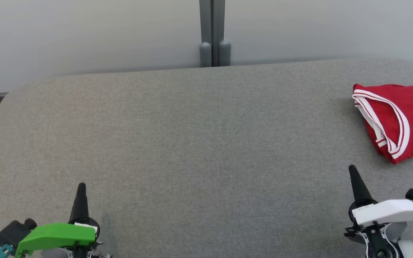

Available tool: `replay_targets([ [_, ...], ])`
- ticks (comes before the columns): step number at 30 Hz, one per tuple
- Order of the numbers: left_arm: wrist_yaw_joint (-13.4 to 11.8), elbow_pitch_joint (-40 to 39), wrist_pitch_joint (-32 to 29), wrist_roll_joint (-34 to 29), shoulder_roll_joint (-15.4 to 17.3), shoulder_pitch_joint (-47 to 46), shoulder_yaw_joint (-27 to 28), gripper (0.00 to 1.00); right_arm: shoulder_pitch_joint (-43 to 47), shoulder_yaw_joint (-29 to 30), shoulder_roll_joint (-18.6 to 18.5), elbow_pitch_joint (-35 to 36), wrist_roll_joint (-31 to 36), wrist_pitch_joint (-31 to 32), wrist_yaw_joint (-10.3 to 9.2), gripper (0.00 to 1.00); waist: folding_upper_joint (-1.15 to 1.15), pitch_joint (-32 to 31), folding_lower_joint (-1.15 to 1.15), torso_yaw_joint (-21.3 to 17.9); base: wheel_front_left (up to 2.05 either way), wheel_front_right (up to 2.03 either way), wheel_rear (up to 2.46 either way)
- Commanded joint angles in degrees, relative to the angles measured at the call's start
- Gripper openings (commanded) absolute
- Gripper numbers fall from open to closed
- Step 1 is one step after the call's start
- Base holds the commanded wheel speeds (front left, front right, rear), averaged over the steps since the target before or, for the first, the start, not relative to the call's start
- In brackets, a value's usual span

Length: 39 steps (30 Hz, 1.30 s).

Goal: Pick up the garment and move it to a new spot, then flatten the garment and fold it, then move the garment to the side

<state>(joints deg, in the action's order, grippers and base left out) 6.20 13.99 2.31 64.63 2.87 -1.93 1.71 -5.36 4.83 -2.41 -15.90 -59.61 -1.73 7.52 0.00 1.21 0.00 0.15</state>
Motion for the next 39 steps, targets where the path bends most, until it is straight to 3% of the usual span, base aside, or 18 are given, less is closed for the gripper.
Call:
replay_targets([
  [1, -0.1, -0.6, -0.4, 1.6, 0.6, -1.8, 0.4, 0.00, -1.2, 0.2, -0.4, 0.8, -1.8, 0.4, -0.02, 0.00, 0.00, 0.0, 0.00, 0.0, 0.00, 0.00, 0.00],
  [20, -0.2, -1.0, -3.9, 13.7, 0.7, -3.1, 2.2, 0.00, -1.5, 1.0, -0.5, 1.1, -15.7, 4.1, -0.03, 0.00, 0.00, -0.5, 0.00, -0.1, 0.00, 0.00, 0.00],
  [39, -0.3, -1.3, -6.3, 21.3, 0.7, -4.1, 3.3, 0.00, -1.6, 1.5, -0.6, 1.3, -24.6, 6.4, -0.02, 0.00, 0.00, -0.9, 0.00, -0.1, 0.00, 0.00, 0.00],
])
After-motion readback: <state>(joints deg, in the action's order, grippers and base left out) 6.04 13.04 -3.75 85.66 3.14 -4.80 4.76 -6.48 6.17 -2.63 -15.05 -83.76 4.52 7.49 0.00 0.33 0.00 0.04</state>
